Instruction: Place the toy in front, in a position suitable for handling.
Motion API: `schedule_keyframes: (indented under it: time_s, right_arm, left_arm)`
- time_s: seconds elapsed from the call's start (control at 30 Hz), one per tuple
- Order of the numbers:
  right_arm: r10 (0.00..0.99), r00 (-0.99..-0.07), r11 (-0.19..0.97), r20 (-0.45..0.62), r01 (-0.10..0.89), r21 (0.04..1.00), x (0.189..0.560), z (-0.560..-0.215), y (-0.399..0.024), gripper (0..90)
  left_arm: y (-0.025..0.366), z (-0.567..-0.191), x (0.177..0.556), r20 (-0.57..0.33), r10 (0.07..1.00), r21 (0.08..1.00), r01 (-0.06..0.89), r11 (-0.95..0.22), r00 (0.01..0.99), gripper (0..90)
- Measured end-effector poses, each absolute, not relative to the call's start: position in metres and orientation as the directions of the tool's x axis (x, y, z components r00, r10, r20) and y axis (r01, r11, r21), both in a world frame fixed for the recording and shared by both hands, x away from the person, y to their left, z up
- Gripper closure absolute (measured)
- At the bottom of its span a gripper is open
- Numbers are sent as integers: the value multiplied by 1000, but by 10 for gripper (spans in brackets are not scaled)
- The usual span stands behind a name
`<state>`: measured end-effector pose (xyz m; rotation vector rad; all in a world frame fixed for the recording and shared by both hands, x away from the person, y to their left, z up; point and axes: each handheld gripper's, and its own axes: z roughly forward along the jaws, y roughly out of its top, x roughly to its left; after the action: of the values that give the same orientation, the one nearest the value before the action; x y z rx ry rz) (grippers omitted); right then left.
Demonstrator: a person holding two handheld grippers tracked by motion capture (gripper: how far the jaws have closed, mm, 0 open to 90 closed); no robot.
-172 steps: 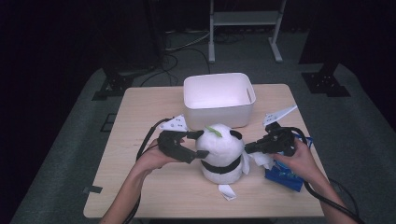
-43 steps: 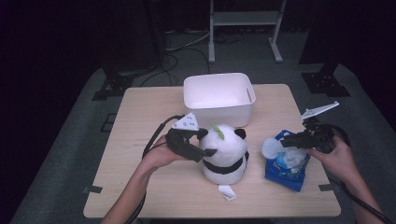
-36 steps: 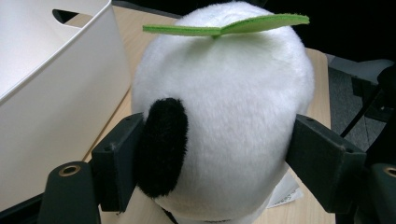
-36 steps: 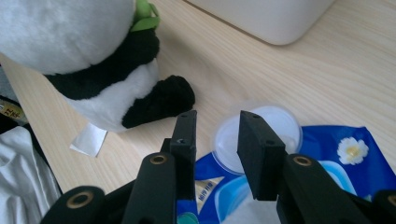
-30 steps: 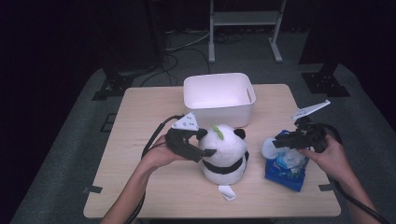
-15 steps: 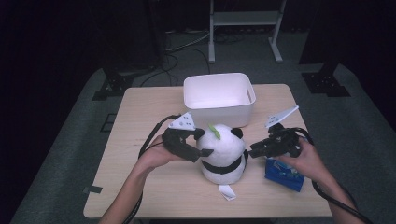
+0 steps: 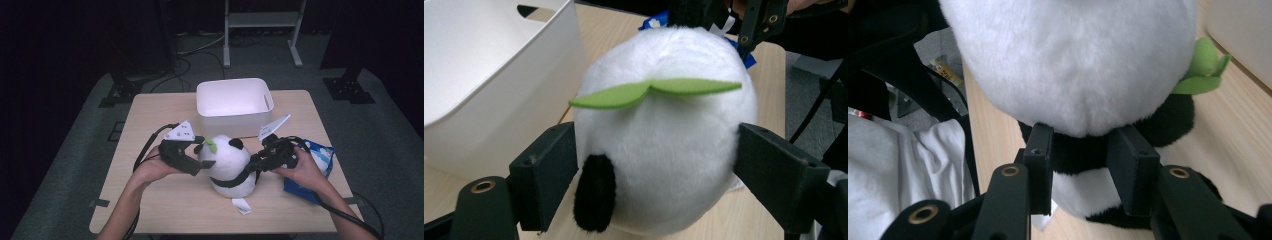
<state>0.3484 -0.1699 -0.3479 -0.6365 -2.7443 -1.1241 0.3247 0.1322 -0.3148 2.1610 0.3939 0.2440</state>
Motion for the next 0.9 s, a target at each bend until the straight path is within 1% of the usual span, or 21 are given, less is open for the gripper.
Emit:
schedule_keyframes:
  time_s: [0.23,0.3,0.47,0.6,0.8,0.9]
  right_arm:
    - [299,-918,655,261,397,643,349,-347,-150,616]
    - [296,-923,666,247,385,639,350,-348,-145,619]
    - [273,-930,675,246,368,640,350,-348,-131,630]
    - [254,-938,685,234,345,641,348,-348,-120,631]
    - [258,-936,682,239,352,641,350,-345,-118,632]
    - [257,-936,678,241,352,645,352,-345,-117,632]
  left_arm:
    - [158,-322,323,14,398,819,217,-531,917,175]
    - [162,-322,320,13,407,823,222,-524,913,175]
    - [170,-321,316,18,403,819,217,-530,915,175]
    - [175,-326,316,5,400,805,234,-545,916,177]
    - [184,-336,318,-26,396,805,254,-536,918,206]
    - [186,-338,318,-24,400,801,257,-541,916,210]
